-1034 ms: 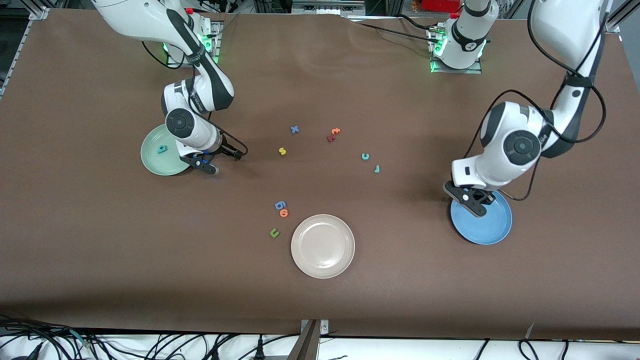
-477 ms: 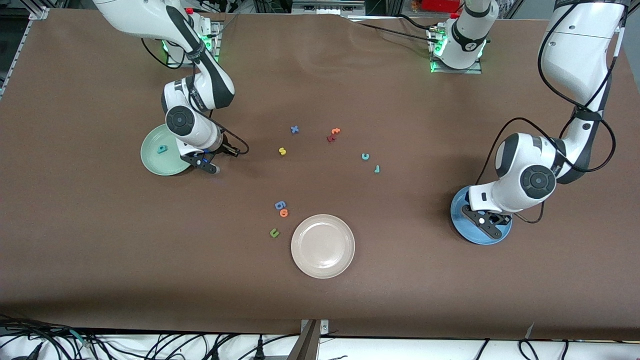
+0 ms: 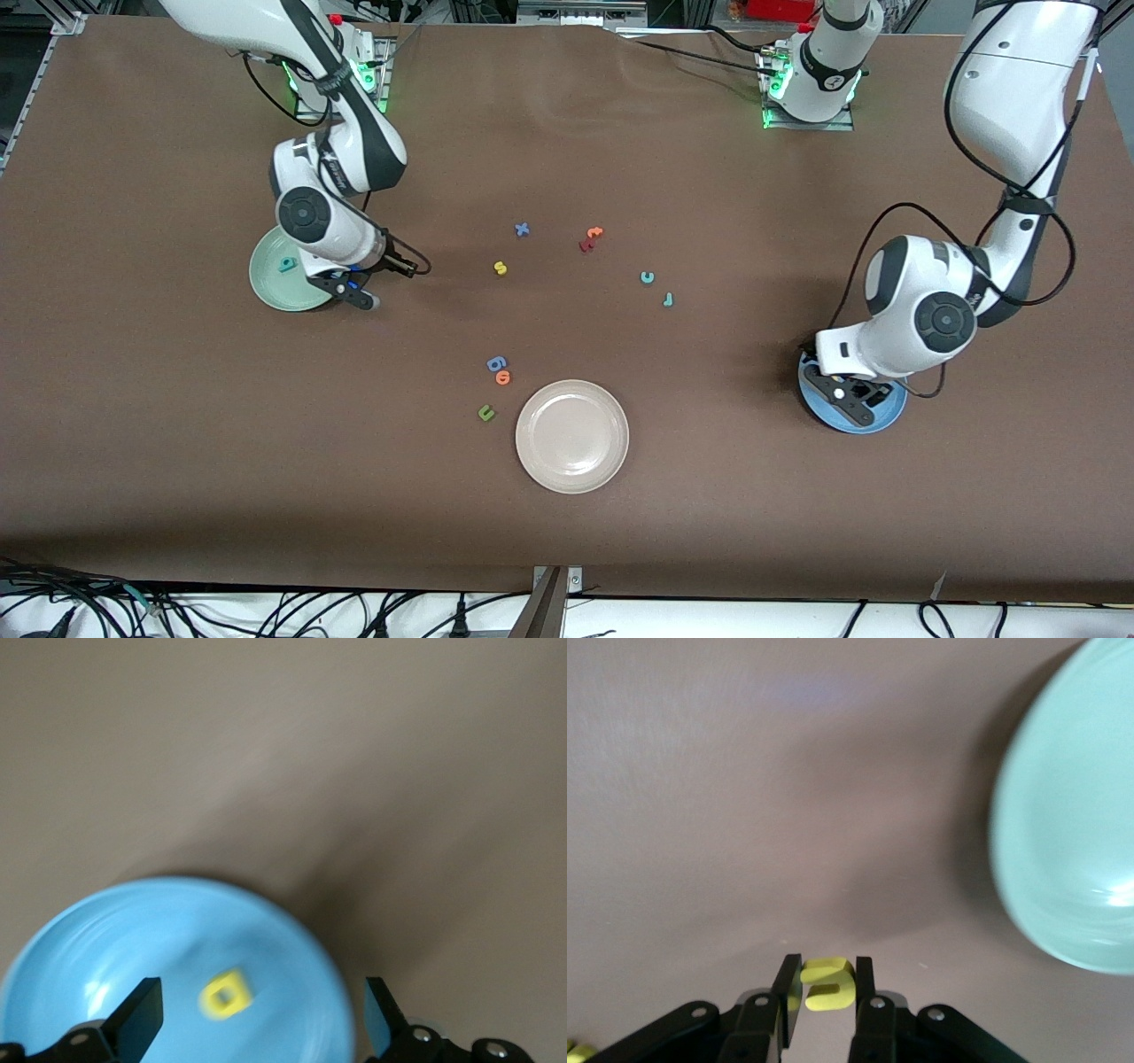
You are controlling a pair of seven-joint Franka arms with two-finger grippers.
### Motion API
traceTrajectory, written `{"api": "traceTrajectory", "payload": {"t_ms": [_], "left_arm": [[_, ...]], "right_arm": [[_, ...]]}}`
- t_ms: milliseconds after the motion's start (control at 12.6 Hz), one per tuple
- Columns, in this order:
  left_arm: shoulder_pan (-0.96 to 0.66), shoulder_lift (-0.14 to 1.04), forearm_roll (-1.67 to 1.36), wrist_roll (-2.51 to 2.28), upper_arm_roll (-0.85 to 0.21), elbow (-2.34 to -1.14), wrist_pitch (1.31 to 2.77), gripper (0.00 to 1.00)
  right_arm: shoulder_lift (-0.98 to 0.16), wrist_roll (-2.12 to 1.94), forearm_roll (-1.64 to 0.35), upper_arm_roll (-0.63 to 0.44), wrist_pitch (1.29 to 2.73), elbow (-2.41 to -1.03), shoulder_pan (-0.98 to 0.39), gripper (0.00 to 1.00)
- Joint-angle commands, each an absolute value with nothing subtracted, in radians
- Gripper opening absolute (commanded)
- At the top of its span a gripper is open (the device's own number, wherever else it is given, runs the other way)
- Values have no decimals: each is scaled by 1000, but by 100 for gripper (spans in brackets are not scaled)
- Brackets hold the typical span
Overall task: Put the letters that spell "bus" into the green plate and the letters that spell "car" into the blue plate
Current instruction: 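Place the u on the green plate while the left gripper reaches the r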
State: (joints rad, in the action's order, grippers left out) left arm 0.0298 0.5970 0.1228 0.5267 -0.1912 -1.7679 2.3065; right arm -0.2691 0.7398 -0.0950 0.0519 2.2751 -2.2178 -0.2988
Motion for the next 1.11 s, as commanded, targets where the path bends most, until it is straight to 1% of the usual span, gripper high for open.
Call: {"api": "traceTrajectory", "payload": {"t_ms": [0, 159, 318, 477, 637, 716, 875, 1034], "left_arm": [[-72, 612, 48, 419, -184, -1752, 2287, 100], [-156, 612, 35, 266, -184, -1758, 2286, 100], [-240, 612, 34, 73, -190, -1782, 2286, 100], [-317, 612, 28, -122, -199, -1804, 2287, 100], [-331, 592, 29, -213, -241, -1848, 2293, 100], [-333, 581, 31, -231, -245, -1867, 2299, 100], [-336, 554, 34, -233, -245, -1931, 2367, 100], [-339, 539, 40, -233, -245, -2003, 2448, 100]], "right_arm": [[-209, 607, -91, -55, 2176, -2223, -291, 13], [-216, 430, -91, -182, 2117, -2235, -291, 13], [-245, 307, -92, -248, 2100, -2262, -290, 13], [-281, 259, -94, -262, 2111, -2278, -281, 14], [-317, 250, -97, -262, 2127, -2293, -270, 14], [-328, 229, -98, -262, 2150, -2305, -262, 23], [-331, 206, -100, -262, 2161, -2306, -252, 99], [-313, 207, -101, -261, 2151, -2296, -253, 99]]}}
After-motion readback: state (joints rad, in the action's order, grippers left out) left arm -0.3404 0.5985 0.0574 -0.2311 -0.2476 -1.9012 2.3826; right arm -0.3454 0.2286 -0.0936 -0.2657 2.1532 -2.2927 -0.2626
